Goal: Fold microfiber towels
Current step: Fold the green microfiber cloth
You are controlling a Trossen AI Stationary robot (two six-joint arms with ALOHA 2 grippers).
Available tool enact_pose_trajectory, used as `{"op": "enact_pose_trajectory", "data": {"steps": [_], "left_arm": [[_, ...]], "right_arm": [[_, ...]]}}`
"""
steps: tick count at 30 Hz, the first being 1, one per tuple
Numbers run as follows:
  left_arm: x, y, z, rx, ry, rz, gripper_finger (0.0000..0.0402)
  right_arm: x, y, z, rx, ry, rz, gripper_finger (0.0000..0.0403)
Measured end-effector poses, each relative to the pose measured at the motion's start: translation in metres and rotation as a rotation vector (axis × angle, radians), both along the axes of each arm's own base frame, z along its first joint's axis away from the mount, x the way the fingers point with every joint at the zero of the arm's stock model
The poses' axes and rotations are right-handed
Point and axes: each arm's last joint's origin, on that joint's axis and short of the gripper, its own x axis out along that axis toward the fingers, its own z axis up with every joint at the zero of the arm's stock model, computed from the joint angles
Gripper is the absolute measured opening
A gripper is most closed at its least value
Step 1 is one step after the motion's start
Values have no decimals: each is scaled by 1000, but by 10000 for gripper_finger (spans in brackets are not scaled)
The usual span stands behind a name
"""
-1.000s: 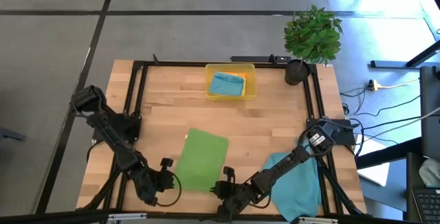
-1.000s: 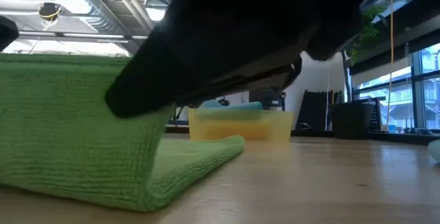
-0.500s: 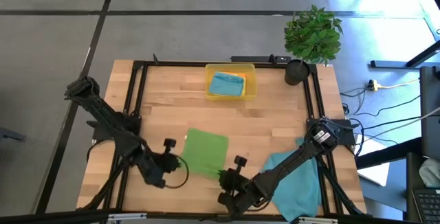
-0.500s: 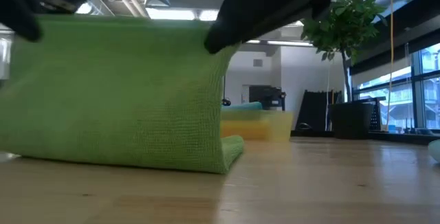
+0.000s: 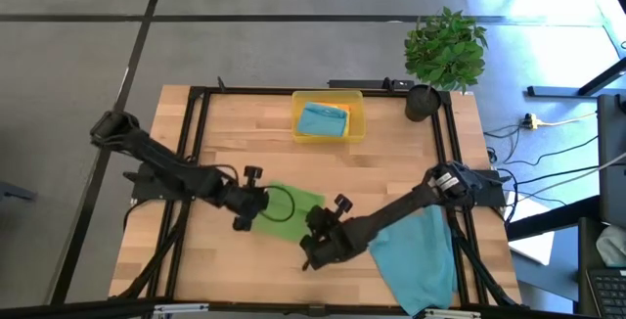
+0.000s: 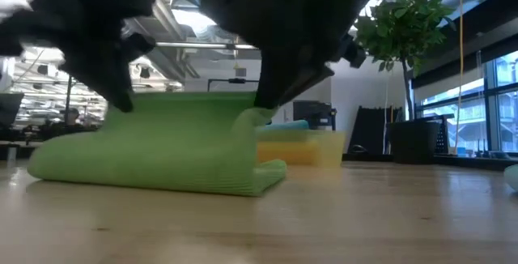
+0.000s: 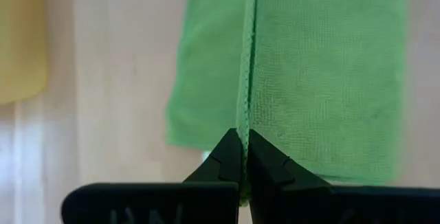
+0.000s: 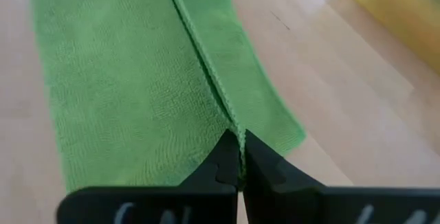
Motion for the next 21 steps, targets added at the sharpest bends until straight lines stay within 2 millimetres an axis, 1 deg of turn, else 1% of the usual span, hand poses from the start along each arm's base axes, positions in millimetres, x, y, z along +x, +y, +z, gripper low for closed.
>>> {"op": "enact_pose_trajectory", "data": {"steps": [3,8,12,16,21], "left_arm": [[4,14,-7,27,-5,4,0],[9,28,-16,46,-47,-47,0],[13,34,-20,9,-79,-72,0],[12,43,-25,5,-83,-40,0],[10,49,-30,-39,-62,-30,0]], "right_arm": [[3,-9,-3,12,16,-27,4],[-1,-26,-21,41,73,-82,4],[-6,-30,-33,58,80,-120,4],[-8,-32,-38,55,67,-122,4],[-3,-39,-42,47,59,-109,6]]}}
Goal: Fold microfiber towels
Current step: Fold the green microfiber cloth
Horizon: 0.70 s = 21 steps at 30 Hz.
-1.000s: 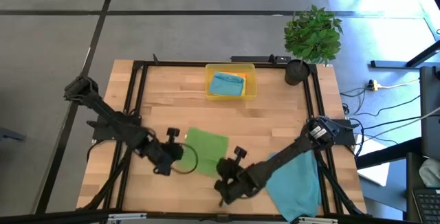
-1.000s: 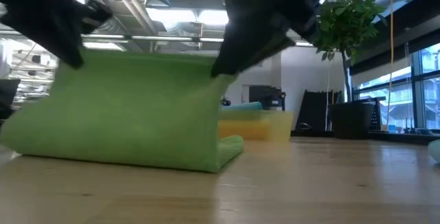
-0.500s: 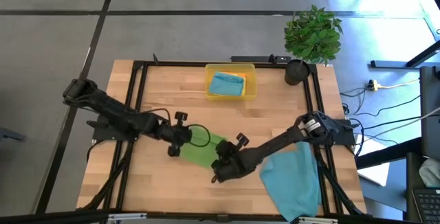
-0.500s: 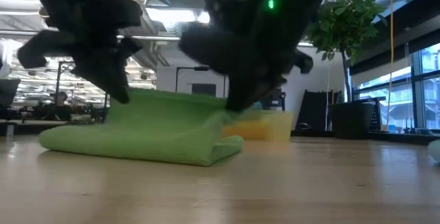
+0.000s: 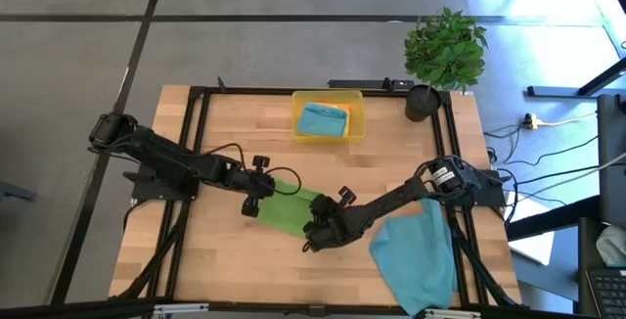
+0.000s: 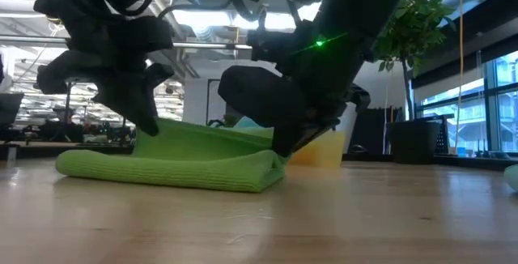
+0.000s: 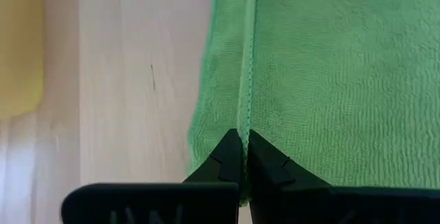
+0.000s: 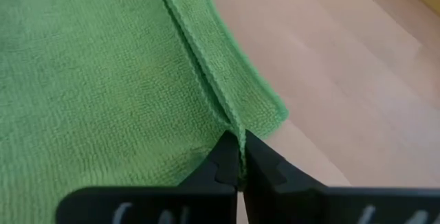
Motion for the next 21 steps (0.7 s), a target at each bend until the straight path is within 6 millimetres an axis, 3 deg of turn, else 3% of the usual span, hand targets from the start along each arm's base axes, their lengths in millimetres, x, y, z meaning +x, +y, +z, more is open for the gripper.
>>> {"op": "enact_pose_trajectory", "data": {"steps": [6,13,21], "left_arm": [[-3,3,-3,-1,25,10,5],[-2,8,-3,61,4,79,48],[-4,9,20,176,20,142,89]], "right_arm": [[2,-6,0,-3,5,-12,34],[2,-8,1,-6,13,-15,95],[-13,0,29,-58,-19,-29,121]]}}
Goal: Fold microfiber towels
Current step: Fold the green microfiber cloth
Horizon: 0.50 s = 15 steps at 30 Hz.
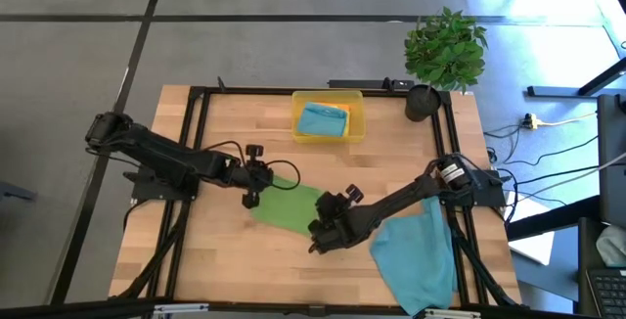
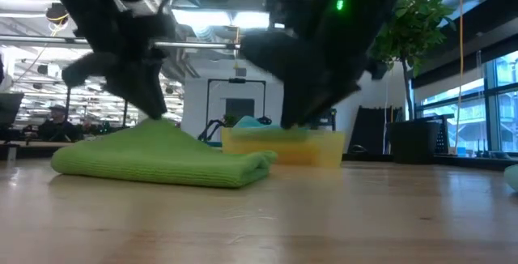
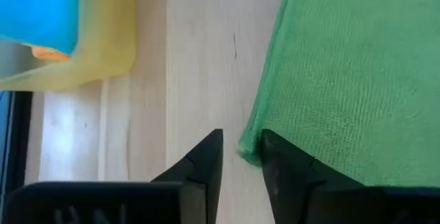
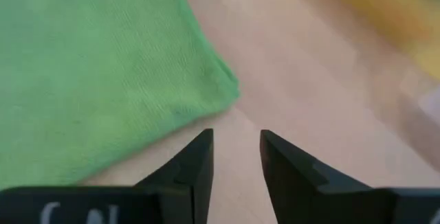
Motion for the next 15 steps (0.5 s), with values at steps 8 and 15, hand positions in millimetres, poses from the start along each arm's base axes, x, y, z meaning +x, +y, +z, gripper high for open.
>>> {"op": "enact_pose_trajectory", "data": {"steps": [8,15], "left_arm": [[-18,-16,37,-27,-146,-64,85],[-40,-24,64,-103,-333,-35,84]], "right_arm": [[-6,21,15,-21,-94,49,110],[-7,29,15,-38,-150,64,100]]}}
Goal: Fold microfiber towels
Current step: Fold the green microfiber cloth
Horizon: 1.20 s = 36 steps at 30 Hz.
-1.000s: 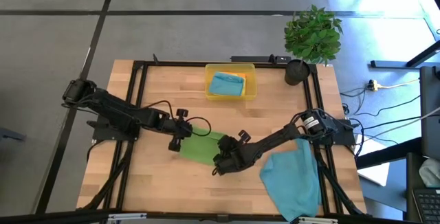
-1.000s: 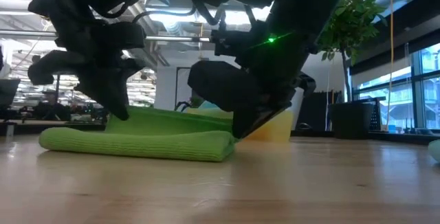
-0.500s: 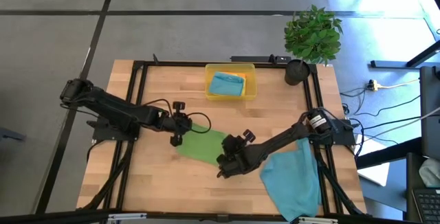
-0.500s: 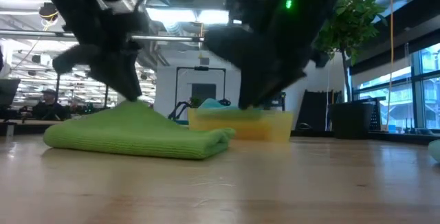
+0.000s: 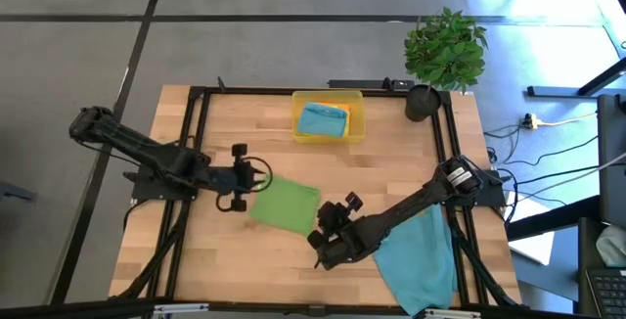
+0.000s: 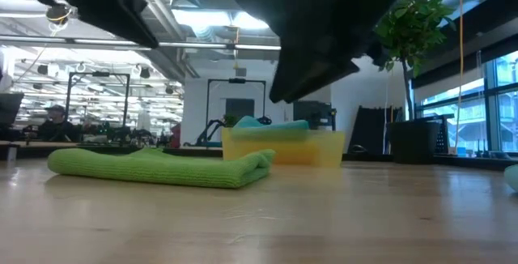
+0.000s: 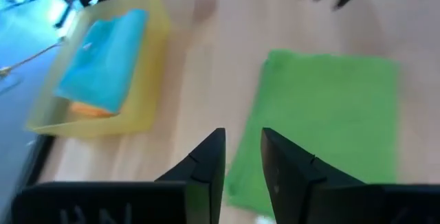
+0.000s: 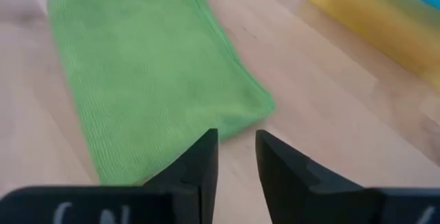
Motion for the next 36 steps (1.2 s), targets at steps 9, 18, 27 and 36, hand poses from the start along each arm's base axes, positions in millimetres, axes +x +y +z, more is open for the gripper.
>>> {"op": "enact_pose_trajectory", "data": {"steps": [9,18,27,36], "left_arm": [[-17,-37,-41,-103,-161,-141,84],[-49,-49,-80,-299,-429,-291,84],[-63,-51,-95,-350,-437,-281,84],[-65,-52,-96,-342,-435,-284,84]], "right_arm": [[23,12,-10,2,-201,201,97],[14,-8,-50,44,-346,366,29],[-9,-64,-93,88,-347,87,16],[2,-62,-83,130,-372,210,7]]}}
